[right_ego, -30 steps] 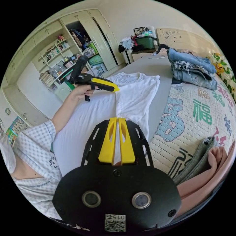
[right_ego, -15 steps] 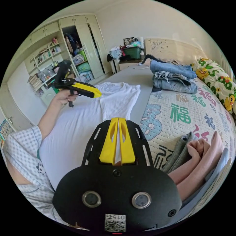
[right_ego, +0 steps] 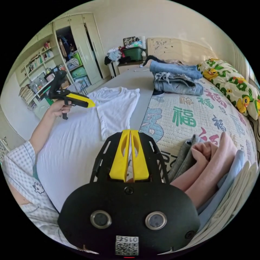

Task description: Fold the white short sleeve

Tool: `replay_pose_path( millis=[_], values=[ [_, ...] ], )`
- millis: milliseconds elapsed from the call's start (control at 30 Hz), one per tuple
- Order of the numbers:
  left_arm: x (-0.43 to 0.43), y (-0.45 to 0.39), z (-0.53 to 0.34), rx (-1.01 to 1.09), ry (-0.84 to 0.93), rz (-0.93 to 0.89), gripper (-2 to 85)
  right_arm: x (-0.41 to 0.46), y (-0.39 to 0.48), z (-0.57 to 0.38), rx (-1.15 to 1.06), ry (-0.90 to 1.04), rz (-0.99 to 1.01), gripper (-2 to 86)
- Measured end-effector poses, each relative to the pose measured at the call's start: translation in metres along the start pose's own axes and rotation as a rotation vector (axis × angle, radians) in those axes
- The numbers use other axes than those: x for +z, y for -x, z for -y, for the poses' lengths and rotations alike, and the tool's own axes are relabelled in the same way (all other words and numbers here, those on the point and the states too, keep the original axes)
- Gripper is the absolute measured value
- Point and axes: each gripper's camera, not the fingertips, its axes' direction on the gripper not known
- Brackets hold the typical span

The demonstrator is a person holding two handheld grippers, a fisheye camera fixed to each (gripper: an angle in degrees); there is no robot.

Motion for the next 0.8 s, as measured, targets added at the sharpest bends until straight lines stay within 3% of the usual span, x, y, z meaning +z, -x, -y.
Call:
replay_pose_path(
  millis=[133,200,300,400,500,567,800],
  values=[
    [-0.091,0.023,-0.072,-0.075,-0.17,0.048,4.0,0.02,0.014,-0.008,-0.067,-0.117,-0.107,-0.6],
    [-0.147,0.047,-0.15,-0.198,-0.313,0.127,5.8,0.039,0.025,-0.002,-0.084,-0.065,-0.184,-0.6],
    [-0.181,0.079,-0.244,-0.412,-0.392,0.291,6.1,0.064,0.048,0.014,-0.057,-0.019,-0.224,-0.6],
    [-0.176,0.104,-0.302,-0.536,-0.42,0.289,7.0,0.088,0.08,0.04,-0.082,0.051,-0.257,-0.6],
    [-0.149,0.12,-0.309,-0.506,-0.371,0.175,9.3,0.108,0.124,0.076,-0.152,0.057,-0.246,-0.1],
    [-0.138,0.125,-0.302,-0.475,-0.313,0.18,9.6,0.134,0.176,0.107,-0.284,0.036,-0.137,0.9],
    [-0.125,0.131,-0.31,-0.46,-0.294,0.114,2.4,0.284,0.346,0.184,-0.584,0.209,0.097,7.9]
  ],
)
